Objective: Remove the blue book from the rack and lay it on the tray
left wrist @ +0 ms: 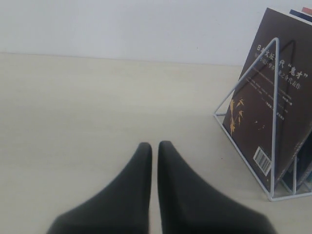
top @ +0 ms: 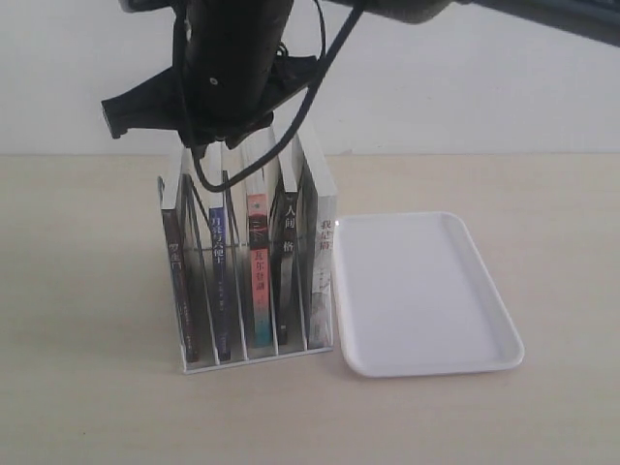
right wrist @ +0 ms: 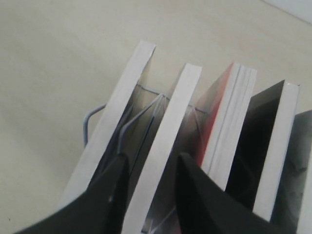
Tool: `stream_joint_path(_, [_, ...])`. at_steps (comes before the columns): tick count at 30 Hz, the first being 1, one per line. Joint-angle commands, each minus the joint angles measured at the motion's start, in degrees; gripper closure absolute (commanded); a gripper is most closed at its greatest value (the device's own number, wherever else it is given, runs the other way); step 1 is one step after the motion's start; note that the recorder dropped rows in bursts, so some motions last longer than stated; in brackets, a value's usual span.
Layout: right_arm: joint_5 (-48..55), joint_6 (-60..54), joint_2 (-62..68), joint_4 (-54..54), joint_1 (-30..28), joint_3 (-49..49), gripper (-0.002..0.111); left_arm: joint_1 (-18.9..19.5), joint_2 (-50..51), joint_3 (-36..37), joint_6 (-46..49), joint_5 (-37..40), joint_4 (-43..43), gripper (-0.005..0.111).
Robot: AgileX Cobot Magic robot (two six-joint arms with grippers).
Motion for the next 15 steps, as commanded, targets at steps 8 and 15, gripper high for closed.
stream_joint_path(8, [0.36,-0.26,1.92,0.01,-0.14,0.17,0.077,0.16,-0.17,0.16,-0.43,-0.37,-0.01,0.102])
stream_joint_path(15, [0.36,-0.09,2.31,0.01,-0.14,0.17,0.077,0.16,-0.17,0.16,-0.43,-0.37,-0.01,0.102])
